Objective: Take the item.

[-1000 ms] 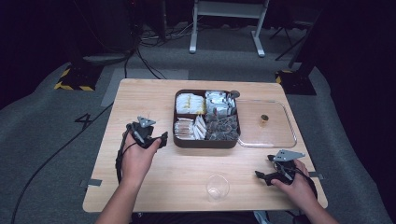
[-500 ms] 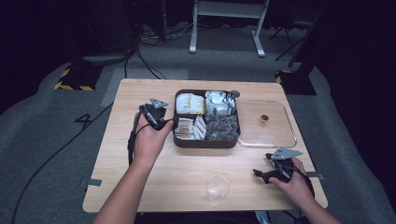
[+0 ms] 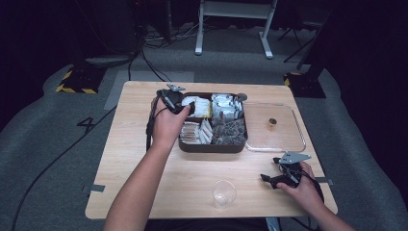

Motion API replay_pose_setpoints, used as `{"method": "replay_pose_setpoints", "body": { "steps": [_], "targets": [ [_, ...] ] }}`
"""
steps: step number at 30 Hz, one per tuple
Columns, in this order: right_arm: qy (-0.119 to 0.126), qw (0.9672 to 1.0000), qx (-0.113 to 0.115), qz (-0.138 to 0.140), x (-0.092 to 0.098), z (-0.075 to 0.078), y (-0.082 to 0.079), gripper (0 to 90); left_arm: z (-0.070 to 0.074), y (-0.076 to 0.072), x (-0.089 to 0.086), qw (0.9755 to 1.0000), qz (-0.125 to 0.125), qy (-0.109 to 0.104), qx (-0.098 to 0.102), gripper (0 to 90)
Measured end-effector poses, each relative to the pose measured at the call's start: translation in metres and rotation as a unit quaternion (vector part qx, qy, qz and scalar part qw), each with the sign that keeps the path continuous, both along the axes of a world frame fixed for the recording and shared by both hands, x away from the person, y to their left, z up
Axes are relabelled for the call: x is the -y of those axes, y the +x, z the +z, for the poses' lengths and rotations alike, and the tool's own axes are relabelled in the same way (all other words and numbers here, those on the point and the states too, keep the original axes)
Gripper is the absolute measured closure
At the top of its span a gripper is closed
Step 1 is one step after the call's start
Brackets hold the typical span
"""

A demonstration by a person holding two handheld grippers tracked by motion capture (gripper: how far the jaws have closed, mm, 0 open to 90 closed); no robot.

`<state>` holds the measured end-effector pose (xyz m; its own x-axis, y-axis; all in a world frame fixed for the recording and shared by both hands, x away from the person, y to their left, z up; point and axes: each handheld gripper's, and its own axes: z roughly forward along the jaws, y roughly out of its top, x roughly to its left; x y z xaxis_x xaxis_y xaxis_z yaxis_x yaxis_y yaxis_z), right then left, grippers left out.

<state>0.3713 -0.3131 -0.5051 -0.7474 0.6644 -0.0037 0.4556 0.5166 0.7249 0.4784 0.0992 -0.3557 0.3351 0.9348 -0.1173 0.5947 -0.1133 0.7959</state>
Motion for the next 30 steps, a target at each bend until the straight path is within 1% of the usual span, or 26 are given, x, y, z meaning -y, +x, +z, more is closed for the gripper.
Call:
{"method": "replay_pose_setpoints", "body": {
  "steps": [2,3,4,5,6,8,9,10,11,12,13,14,15,16,17,19,20,21,24,29,30],
  "targets": [
    [0.000,1.0000,-0.001,0.000,0.000,0.000,0.000,7.9,-0.001,0.007,0.003,1.0000,0.001,-0.001,-0.001,43.9],
    [0.000,1.0000,-0.001,0.000,0.000,0.000,0.000,7.9,-0.001,0.007,0.003,1.0000,0.001,-0.001,-0.001,44.2],
    [0.000,1.0000,-0.001,0.000,0.000,0.000,0.000,7.9,-0.001,0.010,0.004,1.0000,0.001,-0.001,-0.001,44.2],
    [0.000,1.0000,-0.001,0.000,0.000,0.000,0.000,7.9,-0.003,0.016,0.007,0.9999,0.000,-0.006,-0.009,45.6],
    [0.000,1.0000,-0.001,0.002,0.000,0.000,0.000,8.0,-0.004,0.020,0.008,0.9999,0.002,-0.006,-0.009,45.5],
    [0.001,1.0000,-0.001,0.006,0.001,0.000,0.002,8.3,-0.008,0.027,0.010,0.9999,0.011,0.000,-0.009,45.9],
    [0.001,1.0000,-0.001,0.006,0.001,0.000,0.002,8.3,-0.008,0.027,0.010,0.9999,0.011,0.000,-0.009,46.5],
    [0.001,1.0000,-0.001,0.006,0.001,0.000,0.002,8.5,-0.010,0.030,0.010,0.9998,0.016,0.001,-0.010,46.5],
    [0.001,1.0000,0.001,0.006,0.001,0.000,0.002,9.0,-0.012,0.036,0.011,0.9997,0.017,0.000,-0.015,46.7],
    [0.001,1.0000,0.000,0.006,0.001,0.000,0.002,9.2,-0.014,0.038,0.013,0.9997,0.019,-0.004,-0.017,46.8],
    [0.001,1.0000,0.000,0.006,0.001,0.000,0.002,9.2,-0.014,0.038,0.013,0.9997,0.019,-0.004,-0.017,46.9],
    [0.002,1.0000,0.000,0.006,0.002,0.000,0.002,9.7,-0.016,0.042,0.016,0.9996,0.017,-0.003,-0.024,46.9],
    [0.002,1.0000,0.000,0.006,0.002,0.000,0.002,9.7,-0.016,0.042,0.016,0.9996,0.017,-0.003,-0.024,46.9],
    [0.002,1.0000,0.001,0.007,0.002,0.000,0.002,9.7,-0.018,0.044,0.018,0.9995,0.017,0.000,-0.028,46.9],
    [0.003,1.0000,0.001,0.007,0.002,0.000,0.002,9.9,-0.023,0.047,0.022,0.9992,0.015,0.007,-0.037,48.4],
    [0.003,1.0000,0.002,0.007,0.002,0.000,0.002,10.3,-0.028,0.050,0.025,0.9987,0.014,0.009,-0.049,48.9],
    [0.003,1.0000,0.002,0.007,0.002,0.000,0.002,10.3,-0.028,0.050,0.025,0.9987,0.014,0.009,-0.049,49.4],
    [0.003,1.0000,0.001,0.007,0.002,0.000,0.002,10.8,-0.032,0.053,0.028,0.9983,0.013,0.010,-0.056,50.1],
    [0.004,1.0000,0.002,0.007,0.003,0.000,0.002,12.1,-0.037,0.057,0.032,0.9981,0.012,0.018,-0.057,50.6],
    [0.006,1.0000,0.003,0.007,0.005,0.001,0.002,13.9,-0.043,0.062,0.034,0.9979,0.011,0.017,-0.061,53.3],
    [0.006,0.9999,0.005,0.007,0.005,0.000,0.002,14.1,-0.046,0.064,0.036,0.9977,0.010,0.017,-0.065,53.9]
  ]
}}
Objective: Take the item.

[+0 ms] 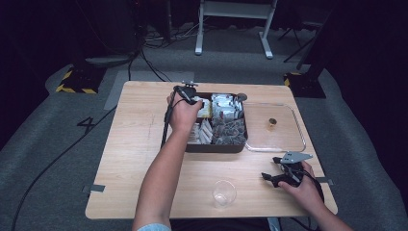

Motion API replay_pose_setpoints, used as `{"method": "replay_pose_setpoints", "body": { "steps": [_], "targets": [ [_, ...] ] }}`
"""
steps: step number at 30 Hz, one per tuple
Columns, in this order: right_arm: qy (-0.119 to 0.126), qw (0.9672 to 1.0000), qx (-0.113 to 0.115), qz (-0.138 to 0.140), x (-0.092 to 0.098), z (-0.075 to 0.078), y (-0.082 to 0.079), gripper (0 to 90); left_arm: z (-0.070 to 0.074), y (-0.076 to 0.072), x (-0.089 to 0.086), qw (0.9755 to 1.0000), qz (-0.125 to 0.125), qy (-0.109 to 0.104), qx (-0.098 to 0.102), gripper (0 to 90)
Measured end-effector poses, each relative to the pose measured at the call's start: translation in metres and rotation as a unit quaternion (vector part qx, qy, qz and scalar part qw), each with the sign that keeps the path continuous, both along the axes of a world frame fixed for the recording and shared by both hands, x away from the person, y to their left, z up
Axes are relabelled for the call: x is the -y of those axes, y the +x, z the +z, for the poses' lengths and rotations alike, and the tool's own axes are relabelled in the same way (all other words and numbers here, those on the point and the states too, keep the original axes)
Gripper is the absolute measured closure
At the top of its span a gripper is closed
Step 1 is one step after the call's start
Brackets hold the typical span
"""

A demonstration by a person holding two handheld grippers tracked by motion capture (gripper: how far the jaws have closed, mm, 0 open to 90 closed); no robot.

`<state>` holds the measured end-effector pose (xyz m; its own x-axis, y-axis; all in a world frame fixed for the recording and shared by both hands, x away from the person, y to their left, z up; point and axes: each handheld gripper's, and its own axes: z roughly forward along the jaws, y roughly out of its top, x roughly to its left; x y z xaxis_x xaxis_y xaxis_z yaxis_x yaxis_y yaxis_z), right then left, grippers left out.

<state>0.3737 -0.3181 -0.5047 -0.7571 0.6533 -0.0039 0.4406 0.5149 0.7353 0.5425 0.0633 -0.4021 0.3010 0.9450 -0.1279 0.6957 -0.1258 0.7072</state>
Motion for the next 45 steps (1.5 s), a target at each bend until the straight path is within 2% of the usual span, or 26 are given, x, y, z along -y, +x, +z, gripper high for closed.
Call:
{"method": "replay_pose_setpoints", "body": {
  "steps": [17,28,32,34,39,45],
  "targets": [
    [0.000,1.0000,0.001,0.002,0.001,0.000,0.000,14.8,-0.030,0.013,0.019,0.9984,-0.023,0.010,-0.050,58.9],
    [0.000,1.0000,0.000,0.001,0.001,0.000,0.000,14.8,-0.040,0.017,0.023,0.9968,-0.035,0.015,-0.070,59.9],
    [0.001,1.0000,-0.001,0.002,0.001,0.000,-0.001,15.0,-0.043,0.018,0.024,0.9959,-0.038,0.021,-0.080,64.4],
    [0.001,1.0000,0.000,0.002,0.001,0.000,-0.001,15.2,-0.044,0.018,0.024,0.9954,-0.041,0.025,-0.083,66.7],
    [0.001,1.0000,0.000,0.003,0.001,0.000,-0.001,15.4,-0.045,0.019,0.023,0.9964,-0.031,0.028,-0.074,61.5],
    [0.001,1.0000,0.000,0.003,0.001,0.000,-0.001,15.4,-0.046,0.020,0.023,0.9961,-0.030,0.031,-0.077,60.6]
  ]
}}
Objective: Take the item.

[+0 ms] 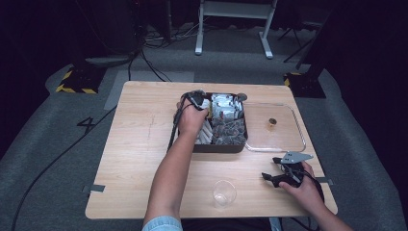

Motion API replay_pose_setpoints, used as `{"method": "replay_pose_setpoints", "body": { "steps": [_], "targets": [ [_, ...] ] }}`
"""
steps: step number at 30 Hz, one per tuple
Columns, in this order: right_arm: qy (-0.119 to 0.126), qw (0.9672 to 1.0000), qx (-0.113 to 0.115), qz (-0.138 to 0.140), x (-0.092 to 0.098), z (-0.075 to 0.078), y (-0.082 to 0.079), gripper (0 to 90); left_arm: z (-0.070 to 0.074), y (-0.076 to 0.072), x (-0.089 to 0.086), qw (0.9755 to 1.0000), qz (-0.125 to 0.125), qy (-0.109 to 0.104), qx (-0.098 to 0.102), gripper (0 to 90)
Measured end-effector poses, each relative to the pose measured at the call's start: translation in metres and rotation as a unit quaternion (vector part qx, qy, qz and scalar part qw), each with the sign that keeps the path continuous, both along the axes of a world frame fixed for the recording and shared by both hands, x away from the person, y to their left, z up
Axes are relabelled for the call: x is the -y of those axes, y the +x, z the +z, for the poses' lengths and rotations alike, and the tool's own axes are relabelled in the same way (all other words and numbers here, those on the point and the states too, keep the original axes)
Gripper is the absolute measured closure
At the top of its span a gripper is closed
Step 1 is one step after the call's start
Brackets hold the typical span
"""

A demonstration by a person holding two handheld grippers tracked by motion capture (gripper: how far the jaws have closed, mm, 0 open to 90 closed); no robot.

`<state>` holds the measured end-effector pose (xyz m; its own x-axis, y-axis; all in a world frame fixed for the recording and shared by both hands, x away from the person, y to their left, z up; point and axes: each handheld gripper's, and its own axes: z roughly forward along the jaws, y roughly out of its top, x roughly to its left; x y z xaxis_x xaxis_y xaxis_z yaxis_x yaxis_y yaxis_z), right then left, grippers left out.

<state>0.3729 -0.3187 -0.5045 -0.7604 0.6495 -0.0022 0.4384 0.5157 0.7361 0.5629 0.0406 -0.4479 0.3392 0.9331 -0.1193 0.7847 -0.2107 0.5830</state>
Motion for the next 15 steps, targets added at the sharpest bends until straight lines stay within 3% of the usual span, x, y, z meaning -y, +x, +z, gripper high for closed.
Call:
{"method": "replay_pose_setpoints", "body": {
  "steps": [6,12,15],
  "targets": [
    [0.000,1.0000,0.000,0.001,0.0000,0.0000,-0.0001,15.8,-0.0016,0.0018,-0.0024,1.0000,0.003,0.007,0.001,57.2],
    [0.000,1.0000,0.001,0.001,0.0001,0.0001,-0.0001,15.9,-0.0049,0.0018,-0.0015,0.9998,0.000,0.014,-0.013,63.9],
    [0.000,1.0000,0.001,0.001,0.0001,0.0001,-0.0001,16.0,-0.0045,0.0009,-0.0006,0.9996,-0.008,0.023,-0.014,72.5]
  ]
}}
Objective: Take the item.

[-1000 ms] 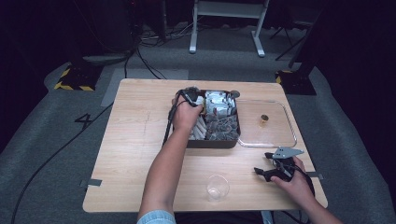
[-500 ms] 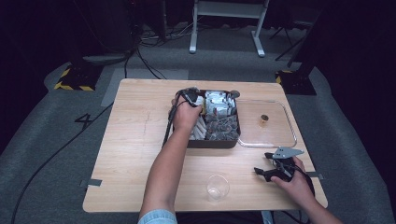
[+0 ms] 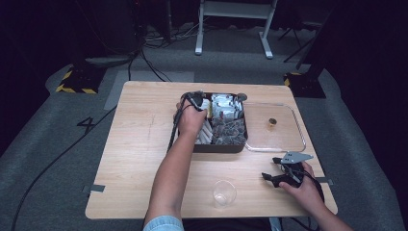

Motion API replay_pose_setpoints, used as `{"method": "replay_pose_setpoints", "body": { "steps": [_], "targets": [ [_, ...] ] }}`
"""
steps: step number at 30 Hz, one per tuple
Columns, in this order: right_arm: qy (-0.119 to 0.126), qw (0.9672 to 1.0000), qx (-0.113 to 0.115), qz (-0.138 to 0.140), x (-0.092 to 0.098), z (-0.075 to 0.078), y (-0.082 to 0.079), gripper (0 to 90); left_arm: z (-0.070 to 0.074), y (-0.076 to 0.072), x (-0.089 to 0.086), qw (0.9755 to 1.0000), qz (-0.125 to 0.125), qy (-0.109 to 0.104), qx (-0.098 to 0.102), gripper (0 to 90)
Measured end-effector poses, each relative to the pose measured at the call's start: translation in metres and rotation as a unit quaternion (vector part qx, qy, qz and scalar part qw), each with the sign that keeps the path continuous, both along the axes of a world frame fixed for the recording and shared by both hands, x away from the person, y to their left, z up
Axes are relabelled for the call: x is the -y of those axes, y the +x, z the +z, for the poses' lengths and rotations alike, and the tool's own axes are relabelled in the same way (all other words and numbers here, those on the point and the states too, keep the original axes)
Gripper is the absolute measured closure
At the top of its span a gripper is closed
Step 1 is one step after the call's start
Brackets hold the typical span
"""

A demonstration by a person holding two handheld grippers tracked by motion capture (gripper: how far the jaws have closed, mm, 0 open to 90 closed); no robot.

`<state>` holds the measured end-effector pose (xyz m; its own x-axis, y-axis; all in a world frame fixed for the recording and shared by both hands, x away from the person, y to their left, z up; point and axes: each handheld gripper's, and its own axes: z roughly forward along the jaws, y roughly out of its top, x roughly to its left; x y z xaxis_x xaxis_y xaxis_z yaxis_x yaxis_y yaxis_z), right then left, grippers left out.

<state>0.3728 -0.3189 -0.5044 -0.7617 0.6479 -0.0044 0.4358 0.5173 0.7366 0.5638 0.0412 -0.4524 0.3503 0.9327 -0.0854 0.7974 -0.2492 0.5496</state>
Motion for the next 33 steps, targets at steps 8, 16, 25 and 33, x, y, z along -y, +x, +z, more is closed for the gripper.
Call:
{"method": "replay_pose_setpoints", "body": {
  "steps": [8,16,25,33],
  "targets": [
    [0.001,1.0000,0.000,0.000,0.000,0.000,0.000,16.1,0.005,-0.003,0.002,0.9996,-0.021,0.020,0.002,89.9],
    [0.000,1.0000,0.000,0.000,0.000,0.000,0.000,16.1,0.014,-0.005,0.001,0.9994,-0.024,0.019,0.017,90.0],
    [0.000,1.0000,0.000,0.000,0.000,0.000,0.000,16.1,0.027,-0.007,-0.001,0.9990,-0.026,0.015,0.034,90.0],
    [0.000,1.0000,0.000,0.000,0.000,0.000,0.000,16.1,0.048,-0.011,-0.002,0.9977,-0.032,0.005,0.059,90.0]
  ]
}}
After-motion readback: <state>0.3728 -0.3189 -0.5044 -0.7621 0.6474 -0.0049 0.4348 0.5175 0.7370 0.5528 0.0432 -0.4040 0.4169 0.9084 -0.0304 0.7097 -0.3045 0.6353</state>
